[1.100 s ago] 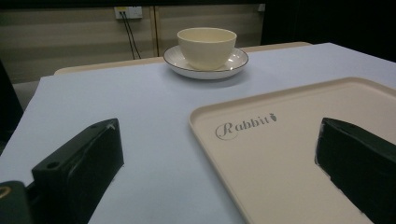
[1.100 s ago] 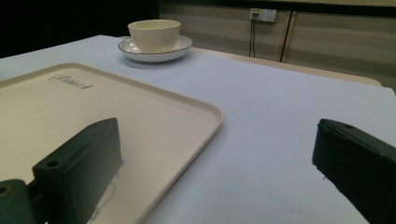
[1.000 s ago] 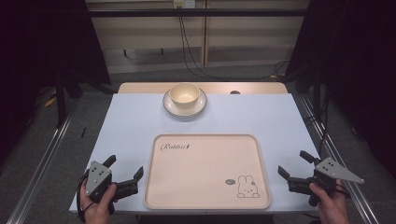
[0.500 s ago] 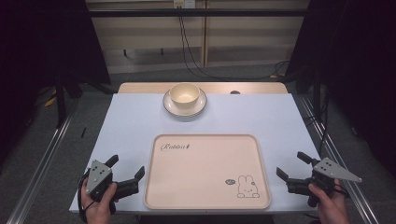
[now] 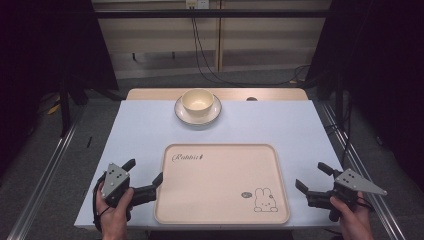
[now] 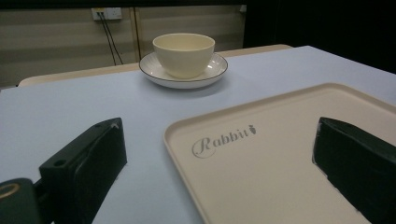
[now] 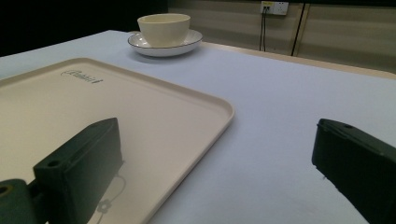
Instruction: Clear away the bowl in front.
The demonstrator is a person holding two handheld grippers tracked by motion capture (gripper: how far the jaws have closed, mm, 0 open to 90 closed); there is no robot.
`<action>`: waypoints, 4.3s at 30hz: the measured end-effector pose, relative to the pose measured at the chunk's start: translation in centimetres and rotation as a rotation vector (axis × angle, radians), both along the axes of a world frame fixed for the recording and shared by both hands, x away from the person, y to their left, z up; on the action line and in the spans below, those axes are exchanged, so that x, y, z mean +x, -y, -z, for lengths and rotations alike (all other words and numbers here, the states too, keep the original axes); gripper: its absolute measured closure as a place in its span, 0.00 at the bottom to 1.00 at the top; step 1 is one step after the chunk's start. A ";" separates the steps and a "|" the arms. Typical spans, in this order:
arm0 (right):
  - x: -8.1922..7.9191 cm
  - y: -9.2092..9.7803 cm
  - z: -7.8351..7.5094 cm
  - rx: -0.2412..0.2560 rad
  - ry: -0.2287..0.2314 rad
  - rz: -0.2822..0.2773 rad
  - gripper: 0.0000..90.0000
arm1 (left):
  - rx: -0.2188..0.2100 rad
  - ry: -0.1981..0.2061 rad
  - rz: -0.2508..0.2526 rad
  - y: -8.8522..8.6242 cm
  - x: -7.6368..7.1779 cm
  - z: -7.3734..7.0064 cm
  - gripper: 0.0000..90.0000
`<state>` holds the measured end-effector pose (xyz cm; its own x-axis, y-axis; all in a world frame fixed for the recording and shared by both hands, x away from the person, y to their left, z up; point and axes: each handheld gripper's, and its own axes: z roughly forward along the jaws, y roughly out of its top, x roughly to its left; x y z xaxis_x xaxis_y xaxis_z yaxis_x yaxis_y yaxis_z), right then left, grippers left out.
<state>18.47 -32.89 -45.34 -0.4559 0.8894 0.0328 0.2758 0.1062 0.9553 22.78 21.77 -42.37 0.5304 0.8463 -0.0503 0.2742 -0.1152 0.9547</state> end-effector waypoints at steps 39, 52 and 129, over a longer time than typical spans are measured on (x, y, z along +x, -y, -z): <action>0.0 0.0 0.0 0.012 0.003 -0.004 0.02 | 0.038 -0.031 0.093 3.5 5.9 -2.7 0.02; 0.1 -0.1 0.1 0.005 0.012 -0.004 0.02 | 0.061 -0.042 0.126 4.9 8.8 -3.2 0.01; 0.1 0.0 0.1 0.024 0.013 -0.016 0.02 | 0.175 -0.281 -0.077 10.3 30.2 -0.6 0.16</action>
<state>18.57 -32.92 -45.39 -0.4705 0.8810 0.0486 0.2623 0.0870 0.9611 52.98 11.52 -41.80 0.4505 0.8920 -0.0359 0.5378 -0.2391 0.8084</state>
